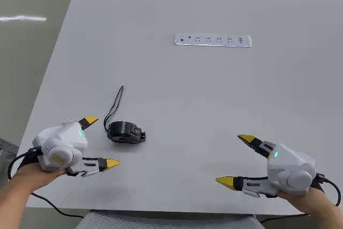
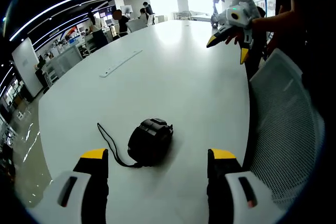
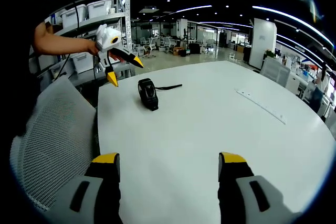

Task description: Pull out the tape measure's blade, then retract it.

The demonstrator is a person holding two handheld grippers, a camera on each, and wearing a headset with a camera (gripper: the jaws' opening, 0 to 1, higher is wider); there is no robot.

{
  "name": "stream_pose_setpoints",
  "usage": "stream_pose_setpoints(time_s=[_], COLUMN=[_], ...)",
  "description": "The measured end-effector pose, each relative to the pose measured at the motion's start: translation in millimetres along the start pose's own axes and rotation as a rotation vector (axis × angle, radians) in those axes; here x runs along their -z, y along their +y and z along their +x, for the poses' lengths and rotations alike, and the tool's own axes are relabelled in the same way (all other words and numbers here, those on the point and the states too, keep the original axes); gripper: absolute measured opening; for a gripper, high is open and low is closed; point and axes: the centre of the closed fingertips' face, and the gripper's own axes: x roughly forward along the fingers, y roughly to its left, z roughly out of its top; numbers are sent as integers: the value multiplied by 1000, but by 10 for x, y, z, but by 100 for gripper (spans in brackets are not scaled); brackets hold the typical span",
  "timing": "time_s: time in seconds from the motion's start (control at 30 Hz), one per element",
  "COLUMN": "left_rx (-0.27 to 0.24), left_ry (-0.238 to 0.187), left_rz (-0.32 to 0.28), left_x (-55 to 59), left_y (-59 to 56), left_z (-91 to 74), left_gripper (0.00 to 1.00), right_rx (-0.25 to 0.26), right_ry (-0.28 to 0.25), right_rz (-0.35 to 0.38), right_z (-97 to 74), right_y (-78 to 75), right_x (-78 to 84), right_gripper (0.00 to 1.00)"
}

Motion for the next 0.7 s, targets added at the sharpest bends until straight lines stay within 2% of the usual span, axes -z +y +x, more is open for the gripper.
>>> stream_pose_setpoints(time_s=[0.27, 0.6, 0.7], left_rx=[28, 65, 91], left_ry=[32, 82, 96], left_rz=[43, 124, 156], left_x=[28, 91, 114], left_y=[19, 115, 114], left_z=[55, 143, 200], left_gripper=[71, 64, 61], right_rx=[-23, -66, -78], right_ry=[-14, -13, -16], right_rz=[-27, -70, -74], right_z=[187, 429, 483], right_y=[-25, 2, -9], right_x=[-57, -140, -185], right_gripper=[71, 64, 62])
